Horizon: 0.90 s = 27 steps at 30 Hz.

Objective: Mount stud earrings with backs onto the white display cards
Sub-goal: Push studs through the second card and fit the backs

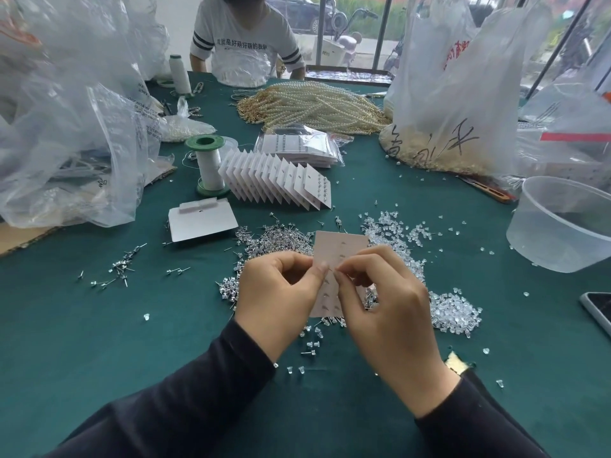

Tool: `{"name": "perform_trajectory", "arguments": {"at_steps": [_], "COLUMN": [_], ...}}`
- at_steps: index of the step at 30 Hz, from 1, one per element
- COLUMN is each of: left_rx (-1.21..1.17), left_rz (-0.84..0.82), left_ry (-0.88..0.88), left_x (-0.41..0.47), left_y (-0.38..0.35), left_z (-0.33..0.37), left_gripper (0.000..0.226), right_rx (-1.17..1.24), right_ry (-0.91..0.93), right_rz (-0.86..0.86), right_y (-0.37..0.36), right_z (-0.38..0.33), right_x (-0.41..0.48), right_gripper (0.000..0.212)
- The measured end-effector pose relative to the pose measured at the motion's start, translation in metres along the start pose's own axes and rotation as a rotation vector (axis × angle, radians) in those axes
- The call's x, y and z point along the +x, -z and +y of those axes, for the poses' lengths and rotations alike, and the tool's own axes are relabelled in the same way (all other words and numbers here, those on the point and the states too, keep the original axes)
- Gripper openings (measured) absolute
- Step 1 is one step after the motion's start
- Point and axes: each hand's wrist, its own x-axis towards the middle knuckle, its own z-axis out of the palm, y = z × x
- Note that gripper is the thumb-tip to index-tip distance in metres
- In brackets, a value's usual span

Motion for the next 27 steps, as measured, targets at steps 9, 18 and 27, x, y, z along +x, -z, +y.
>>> {"name": "perform_trajectory", "arguments": {"at_steps": [9,18,27], "left_rx": [0.019,-0.03,-0.156], "left_rz": [0.008,-0.027,-0.05], "left_ry": [0.004,0.002,0.021], "left_x": [-0.0016,-0.0035,-0.0071], "left_y": [-0.003,-0.0039,-0.0044], "left_z": [-0.0034,-0.0049,-0.0016], "left_gripper": [0.02,0.025,0.023], "right_rx": [-0.034,-0.09,-0.092], "right_ry": [0.012,0.014,0.056], "right_rz": [-0.025,0.01,0.065], "right_y": [-0.0023,-0.0059,-0.0048], "right_z": [-0.0007,-0.0015,-0.0044], "right_x": [-0.0029,-0.0053,-0.0032], "right_gripper": [0.005,0.005,0.018]}}
